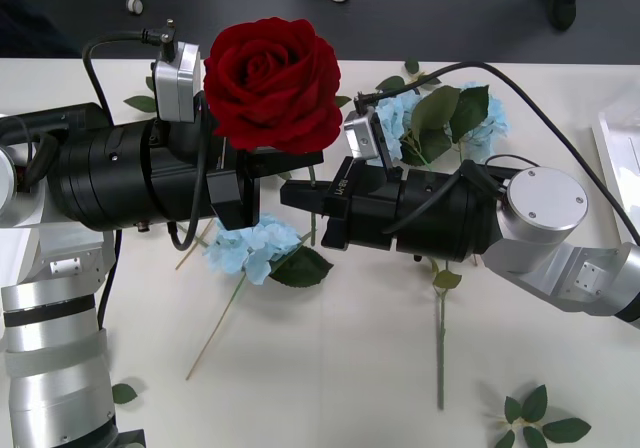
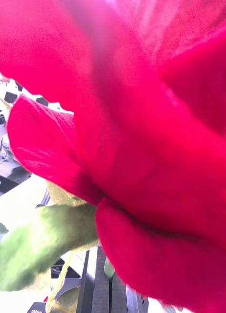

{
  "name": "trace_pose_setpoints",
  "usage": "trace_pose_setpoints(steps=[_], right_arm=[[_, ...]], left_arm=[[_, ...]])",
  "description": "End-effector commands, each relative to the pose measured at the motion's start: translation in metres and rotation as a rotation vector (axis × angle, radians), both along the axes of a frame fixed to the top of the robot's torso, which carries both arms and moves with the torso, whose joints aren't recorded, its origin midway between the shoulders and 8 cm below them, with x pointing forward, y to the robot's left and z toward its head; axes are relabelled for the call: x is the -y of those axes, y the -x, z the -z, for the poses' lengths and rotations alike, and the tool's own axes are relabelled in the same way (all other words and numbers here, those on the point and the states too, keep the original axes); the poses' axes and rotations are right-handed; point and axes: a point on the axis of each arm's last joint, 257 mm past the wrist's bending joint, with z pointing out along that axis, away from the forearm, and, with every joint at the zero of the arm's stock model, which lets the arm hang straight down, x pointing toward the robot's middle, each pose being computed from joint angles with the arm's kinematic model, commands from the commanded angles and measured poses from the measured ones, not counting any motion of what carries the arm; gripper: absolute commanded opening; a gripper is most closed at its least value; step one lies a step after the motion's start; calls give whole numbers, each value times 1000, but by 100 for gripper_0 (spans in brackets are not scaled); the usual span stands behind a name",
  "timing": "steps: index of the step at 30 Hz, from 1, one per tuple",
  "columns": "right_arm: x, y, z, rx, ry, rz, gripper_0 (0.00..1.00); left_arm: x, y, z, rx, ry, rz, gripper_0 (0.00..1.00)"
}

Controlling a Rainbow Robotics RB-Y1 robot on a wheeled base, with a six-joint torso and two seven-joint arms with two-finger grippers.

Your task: Put the red flowers into the right box and the blue flowers into the left box

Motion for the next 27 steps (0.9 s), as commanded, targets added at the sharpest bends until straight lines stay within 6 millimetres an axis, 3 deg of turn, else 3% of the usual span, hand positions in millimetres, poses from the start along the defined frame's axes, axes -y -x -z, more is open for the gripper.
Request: trace_pose_setpoints(steps=[1,2,3,12,17,25,26,27], right_arm=[[3,-7,-16,33,-16,17,0],[2,-6,-16,31,-16,15,0],[3,-6,-16,30,-16,16,0],[8,-9,-15,21,-12,24,0],[22,-8,-13,-1,2,21,0],[83,13,-30,-89,55,-20,0],[86,15,-33,-94,53,-25,0],[96,19,-38,-105,53,-31,0]], left_arm=[[4,5,-7,64,-8,13,18],[4,5,-7,64,-8,13,83],[4,5,-7,64,-8,13,100],[4,5,-7,64,-8,13,100],[4,5,-7,64,-8,13,100],[4,5,-7,64,-8,13,100],[1,2,16,3,-27,2,100],[1,2,18,-3,-30,1,100]])
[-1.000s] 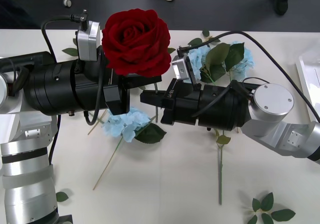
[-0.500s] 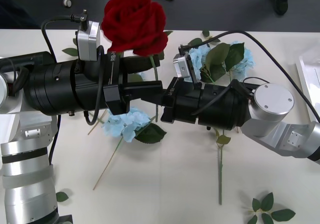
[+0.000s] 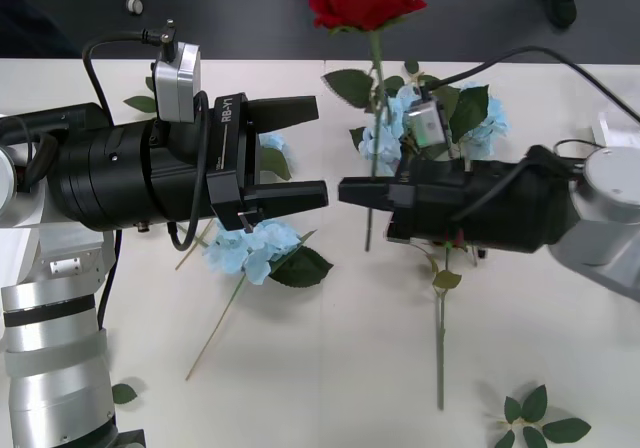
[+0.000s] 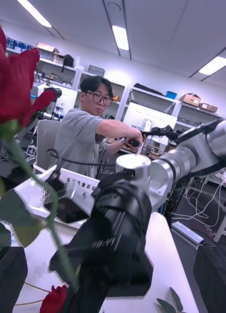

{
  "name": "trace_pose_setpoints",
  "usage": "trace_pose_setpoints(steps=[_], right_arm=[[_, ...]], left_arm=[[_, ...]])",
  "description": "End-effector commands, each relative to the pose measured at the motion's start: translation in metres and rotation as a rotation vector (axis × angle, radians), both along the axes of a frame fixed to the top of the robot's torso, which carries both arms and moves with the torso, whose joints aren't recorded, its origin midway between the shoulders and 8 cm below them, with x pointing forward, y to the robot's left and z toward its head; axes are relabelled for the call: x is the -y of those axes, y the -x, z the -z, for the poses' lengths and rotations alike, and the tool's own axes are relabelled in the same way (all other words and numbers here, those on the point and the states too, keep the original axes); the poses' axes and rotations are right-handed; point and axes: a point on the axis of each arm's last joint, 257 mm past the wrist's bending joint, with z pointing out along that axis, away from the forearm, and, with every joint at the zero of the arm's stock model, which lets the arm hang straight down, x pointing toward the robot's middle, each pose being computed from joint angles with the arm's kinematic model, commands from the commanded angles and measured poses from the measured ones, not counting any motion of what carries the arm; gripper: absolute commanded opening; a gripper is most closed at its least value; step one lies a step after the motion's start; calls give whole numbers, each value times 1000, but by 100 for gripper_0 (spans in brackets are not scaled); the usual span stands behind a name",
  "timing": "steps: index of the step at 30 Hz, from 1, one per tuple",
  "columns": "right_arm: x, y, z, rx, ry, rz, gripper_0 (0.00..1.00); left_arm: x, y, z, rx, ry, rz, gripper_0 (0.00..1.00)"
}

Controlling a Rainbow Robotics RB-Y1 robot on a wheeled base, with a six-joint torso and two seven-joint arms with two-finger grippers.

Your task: Put the red flowers into the right box and the blue flowers into the left box

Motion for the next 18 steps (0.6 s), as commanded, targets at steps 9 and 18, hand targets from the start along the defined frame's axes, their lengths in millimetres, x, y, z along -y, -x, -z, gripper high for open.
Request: trace_pose_setpoints(steps=[9,18], right_arm=[[111,22,-78,63,-54,-3,0],[226,-2,-101,154,39,128,0]], left_arm=[[-6,-21,24,-66,-28,-92,100],[-50,-49,38,-287,-42,-214,100]])
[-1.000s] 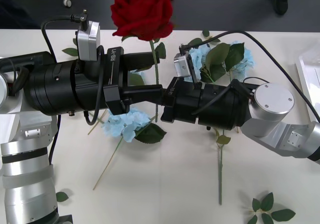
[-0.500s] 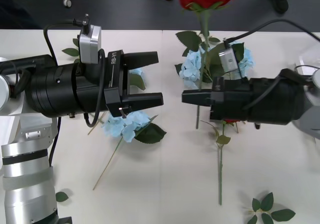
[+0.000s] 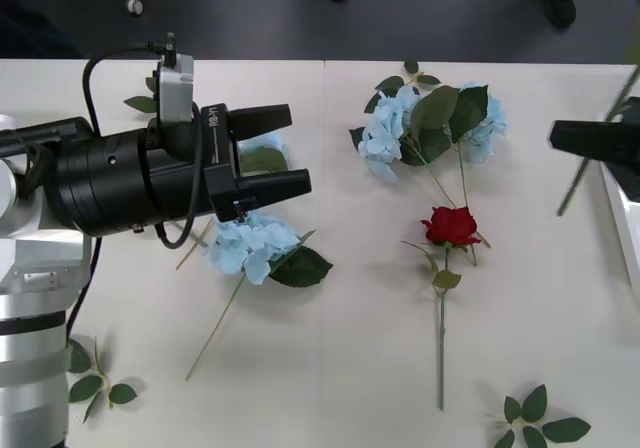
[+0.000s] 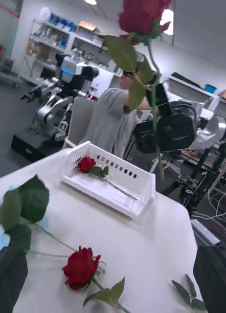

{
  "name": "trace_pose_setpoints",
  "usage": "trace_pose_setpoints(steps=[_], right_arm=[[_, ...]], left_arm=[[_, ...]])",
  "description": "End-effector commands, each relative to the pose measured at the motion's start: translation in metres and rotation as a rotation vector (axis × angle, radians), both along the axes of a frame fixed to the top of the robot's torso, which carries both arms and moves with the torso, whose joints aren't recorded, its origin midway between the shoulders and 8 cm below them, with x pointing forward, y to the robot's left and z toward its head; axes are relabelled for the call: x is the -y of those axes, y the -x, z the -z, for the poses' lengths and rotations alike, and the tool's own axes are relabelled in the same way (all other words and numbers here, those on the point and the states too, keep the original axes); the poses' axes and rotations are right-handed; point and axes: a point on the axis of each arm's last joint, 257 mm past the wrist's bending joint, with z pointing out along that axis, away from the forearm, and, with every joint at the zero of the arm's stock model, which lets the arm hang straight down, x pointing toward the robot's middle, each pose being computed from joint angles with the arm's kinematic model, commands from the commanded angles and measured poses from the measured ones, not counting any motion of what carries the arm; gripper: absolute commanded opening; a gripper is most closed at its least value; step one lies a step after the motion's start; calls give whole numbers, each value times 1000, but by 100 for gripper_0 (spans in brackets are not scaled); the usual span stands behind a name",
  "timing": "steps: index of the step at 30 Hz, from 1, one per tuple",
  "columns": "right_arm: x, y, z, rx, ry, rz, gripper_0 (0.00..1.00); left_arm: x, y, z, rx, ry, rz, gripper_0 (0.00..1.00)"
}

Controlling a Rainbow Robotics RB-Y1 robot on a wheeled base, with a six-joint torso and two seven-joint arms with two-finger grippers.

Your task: Put the red flowers into the right box and the blue flowers into the left box

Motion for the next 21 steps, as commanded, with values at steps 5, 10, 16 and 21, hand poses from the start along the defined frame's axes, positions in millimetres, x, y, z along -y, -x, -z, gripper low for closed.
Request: trace_pose_setpoints(steps=[5,10,16,21], right_arm=[[104,-34,-1,52,226,148,0],[166,-51,7,34,396,270,0],[219,-72,15,-24,498,432,0],[253,-89,27,-200,476,630,0]], left_arm=[[-51,-21,26,-255,-52,-150,100],[-81,-28,42,-378,-133,-284,100],[-102,-28,52,-590,-139,-456,100],[-116,-31,66,-798,-71,-613,100]])
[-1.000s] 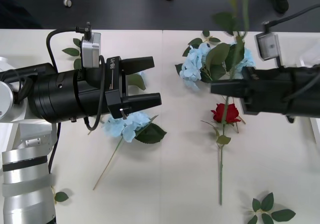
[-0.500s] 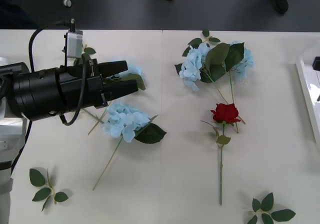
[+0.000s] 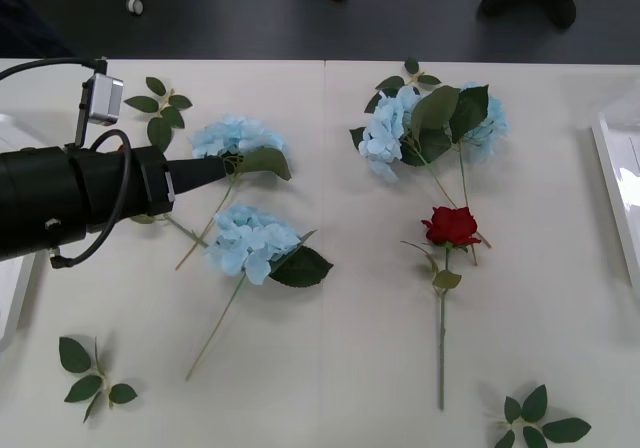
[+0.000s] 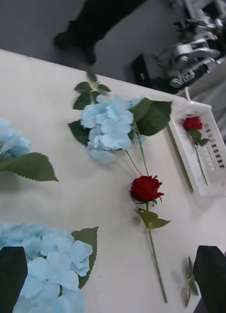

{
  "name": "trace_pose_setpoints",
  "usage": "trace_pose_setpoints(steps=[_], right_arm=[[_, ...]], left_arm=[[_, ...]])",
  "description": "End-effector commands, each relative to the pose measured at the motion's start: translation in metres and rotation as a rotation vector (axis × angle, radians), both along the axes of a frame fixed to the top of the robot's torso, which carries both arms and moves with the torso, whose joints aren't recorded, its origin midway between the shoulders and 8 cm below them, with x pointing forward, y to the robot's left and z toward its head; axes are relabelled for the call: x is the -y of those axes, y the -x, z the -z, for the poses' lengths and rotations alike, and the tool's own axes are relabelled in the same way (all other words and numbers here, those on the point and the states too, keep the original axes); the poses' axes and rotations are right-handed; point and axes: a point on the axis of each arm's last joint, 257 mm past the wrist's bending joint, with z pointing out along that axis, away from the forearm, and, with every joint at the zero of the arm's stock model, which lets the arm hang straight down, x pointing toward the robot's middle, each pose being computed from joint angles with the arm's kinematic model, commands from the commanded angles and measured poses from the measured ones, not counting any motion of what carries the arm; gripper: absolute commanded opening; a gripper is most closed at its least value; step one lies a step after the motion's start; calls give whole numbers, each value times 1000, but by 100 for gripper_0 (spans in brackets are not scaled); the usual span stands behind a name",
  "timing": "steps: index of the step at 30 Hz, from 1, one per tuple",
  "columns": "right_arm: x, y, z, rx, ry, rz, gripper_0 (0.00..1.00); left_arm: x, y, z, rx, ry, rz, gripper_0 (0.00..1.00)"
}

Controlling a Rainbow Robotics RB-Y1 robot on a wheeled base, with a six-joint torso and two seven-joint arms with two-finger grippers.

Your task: Put the red flowers into the right box and the blue flowers into the left box

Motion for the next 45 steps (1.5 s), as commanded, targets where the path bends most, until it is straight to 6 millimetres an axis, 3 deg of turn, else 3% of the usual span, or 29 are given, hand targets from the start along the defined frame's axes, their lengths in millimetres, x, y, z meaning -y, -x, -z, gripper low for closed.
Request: trace_pose_setpoints(steps=[1,11,16,23,27,35,40,42,45], right_arm=[[22,-15,-6,-112,-77,211,0],[64,-9,39,-319,-43,547,0],[82,-8,77,-406,52,675,0],[129,-9,112,-435,257,800,0],[143,-8,127,-454,296,859,0],[148,-4,142,-471,251,928,0],[163,4,146,-479,268,965,0],[186,14,144,-483,315,1002,0],[200,20,143,-486,334,1027,0]], left_arm=[[-10,2,6,-157,63,-166,100],[-61,-9,47,-377,-6,-494,100],[-85,-14,60,-467,-3,-680,100],[-103,-25,77,-577,15,-871,100],[-113,-38,88,-621,28,-961,100],[-127,-57,113,-669,-36,-1046,100],[-131,-66,124,-688,-77,-1077,100],[-131,-71,134,-710,-106,-1090,100],[-128,-74,142,-731,-125,-1094,100]])
